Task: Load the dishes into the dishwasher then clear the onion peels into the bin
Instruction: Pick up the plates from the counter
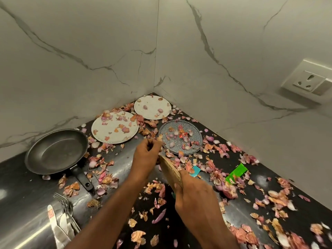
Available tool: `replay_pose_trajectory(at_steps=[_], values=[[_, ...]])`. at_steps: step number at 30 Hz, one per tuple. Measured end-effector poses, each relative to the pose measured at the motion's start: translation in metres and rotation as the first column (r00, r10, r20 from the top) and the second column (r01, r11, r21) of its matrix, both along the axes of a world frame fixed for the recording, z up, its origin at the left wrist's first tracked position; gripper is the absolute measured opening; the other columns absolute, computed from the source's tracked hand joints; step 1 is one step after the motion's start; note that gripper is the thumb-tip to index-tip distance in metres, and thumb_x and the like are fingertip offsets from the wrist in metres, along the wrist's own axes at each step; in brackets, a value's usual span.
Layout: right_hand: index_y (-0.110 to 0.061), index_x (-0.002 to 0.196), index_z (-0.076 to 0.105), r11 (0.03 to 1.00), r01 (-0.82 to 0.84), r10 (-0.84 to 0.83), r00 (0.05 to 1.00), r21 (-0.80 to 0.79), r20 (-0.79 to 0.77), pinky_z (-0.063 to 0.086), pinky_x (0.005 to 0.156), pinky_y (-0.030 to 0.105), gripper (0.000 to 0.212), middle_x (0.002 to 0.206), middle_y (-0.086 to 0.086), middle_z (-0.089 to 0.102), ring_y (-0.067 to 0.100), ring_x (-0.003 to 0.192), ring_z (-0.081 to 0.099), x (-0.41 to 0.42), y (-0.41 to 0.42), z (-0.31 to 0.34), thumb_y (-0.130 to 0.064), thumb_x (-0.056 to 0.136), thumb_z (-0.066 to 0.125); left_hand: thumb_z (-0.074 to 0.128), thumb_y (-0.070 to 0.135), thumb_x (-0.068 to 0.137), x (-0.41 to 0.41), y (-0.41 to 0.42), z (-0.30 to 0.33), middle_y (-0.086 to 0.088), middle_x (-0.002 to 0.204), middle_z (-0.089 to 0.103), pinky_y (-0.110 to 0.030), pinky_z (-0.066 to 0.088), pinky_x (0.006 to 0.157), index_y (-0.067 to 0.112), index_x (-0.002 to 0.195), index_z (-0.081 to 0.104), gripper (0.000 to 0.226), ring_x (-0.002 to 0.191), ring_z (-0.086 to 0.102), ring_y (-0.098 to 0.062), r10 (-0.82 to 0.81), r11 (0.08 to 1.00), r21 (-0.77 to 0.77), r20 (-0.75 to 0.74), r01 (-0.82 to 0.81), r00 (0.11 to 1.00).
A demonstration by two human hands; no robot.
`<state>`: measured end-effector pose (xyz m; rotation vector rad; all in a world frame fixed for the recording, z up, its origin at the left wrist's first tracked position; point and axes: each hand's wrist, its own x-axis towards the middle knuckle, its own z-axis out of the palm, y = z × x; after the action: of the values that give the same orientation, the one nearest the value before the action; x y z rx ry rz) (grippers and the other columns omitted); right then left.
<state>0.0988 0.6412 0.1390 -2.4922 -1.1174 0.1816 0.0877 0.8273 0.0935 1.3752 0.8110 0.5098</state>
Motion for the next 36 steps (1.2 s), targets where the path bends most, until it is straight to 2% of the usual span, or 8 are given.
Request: replay_pose_trajectory(at_steps=[5,12,19,24,27,29,33,36], values=[[-0.026,0.119,0.046,0.992,-0.067,0.067,0.998,-0.110,-0.010,0.050,0.076,0.039,0.015,0.097,-0.003,0.061,0.021,0.081,0.056,-0.006,0.018,0.002,-0.023,0.104,0.046,0.064,0.024,0.100,0.055,0.050,-0.034,-0.012,0.099,0.069,-0.034,0.052,0.069,0.011,0.100,0.068,0.014,0.080,0.064,-0.021,-0.099,0.994,-0.072,-0.253,0.083,0.963],[-0.025,0.118,0.047,0.977,-0.110,0.096,0.992,-0.182,-0.083,0.043,0.080,0.044,0.015,0.109,0.002,0.065,0.028,0.094,0.060,-0.009,0.022,0.001,-0.024,0.102,0.049,0.063,0.013,0.099,0.116,0.072,-0.066,-0.016,0.105,0.057,-0.039,0.059,0.083,-0.001,0.144,0.042,0.052,0.099,0.064,-0.029,-0.152,0.984,-0.145,-0.420,0.100,0.895],[-0.028,0.105,0.046,0.992,-0.043,0.029,0.993,-0.117,-0.118,0.051,0.082,0.044,0.004,0.098,-0.001,0.064,0.024,0.085,0.057,0.007,0.010,0.006,-0.031,0.104,0.043,0.064,0.003,0.096,0.149,0.065,-0.070,-0.012,0.094,0.054,-0.027,0.049,0.063,-0.003,0.129,0.055,0.035,0.079,0.052,-0.018,-0.148,0.973,-0.223,-0.436,0.053,0.887],[-0.028,0.100,0.045,0.998,-0.012,0.006,0.994,-0.063,-0.107,0.052,0.078,0.041,0.004,0.091,-0.003,0.063,0.020,0.079,0.057,0.018,0.002,0.003,-0.030,0.103,0.044,0.068,0.001,0.092,0.171,0.051,-0.056,-0.018,0.118,0.068,-0.030,0.057,0.067,0.003,0.110,0.065,0.019,0.097,0.064,-0.024,-0.143,0.947,-0.316,-0.262,0.055,0.954],[-0.028,0.100,0.047,0.999,0.026,-0.031,0.992,-0.040,-0.119,0.054,0.076,0.039,0.009,0.092,-0.006,0.063,0.014,0.079,0.057,0.024,-0.004,-0.003,-0.036,0.104,0.046,0.070,0.009,0.092,0.180,0.041,-0.032,-0.013,0.113,0.070,-0.035,0.058,0.080,0.011,0.105,0.061,0.015,0.095,0.066,-0.020,-0.130,0.991,-0.058,-0.153,0.123,0.980],[-0.029,0.104,0.051,0.998,0.050,-0.053,0.991,-0.024,-0.125,0.057,0.072,0.035,0.009,0.091,-0.009,0.065,0.010,0.076,0.059,0.027,-0.008,-0.006,-0.038,0.104,0.049,0.066,0.018,0.096,0.176,0.038,-0.012,-0.006,0.104,0.068,-0.029,0.053,0.069,0.014,0.111,0.058,0.018,0.087,0.065,-0.016,-0.142,0.932,0.313,-0.148,0.182,0.979],[-0.033,0.102,0.050,0.997,0.077,-0.074,0.989,0.019,-0.127,0.056,0.069,0.027,0.006,0.091,-0.011,0.061,0.010,0.075,0.060,0.027,-0.017,-0.008,-0.038,0.106,0.050,0.068,0.014,0.094,0.147,0.032,0.012,-0.004,0.109,0.052,-0.024,0.044,0.068,0.016,0.105,0.053,0.018,0.090,0.050,-0.017,-0.182,0.388,0.885,-0.200,0.257,0.963],[-0.031,0.103,0.051,0.993,0.107,-0.103,0.990,0.040,-0.098,0.059,0.073,0.033,0.007,0.094,-0.009,0.065,0.011,0.077,0.061,0.028,-0.021,-0.012,-0.039,0.104,0.051,0.067,0.001,0.088,0.115,0.028,0.011,-0.002,0.113,0.053,-0.029,0.048,0.073,0.020,0.099,0.051,0.028,0.090,0.053,-0.016,-0.233,0.335,0.888,-0.246,0.315,0.941]])
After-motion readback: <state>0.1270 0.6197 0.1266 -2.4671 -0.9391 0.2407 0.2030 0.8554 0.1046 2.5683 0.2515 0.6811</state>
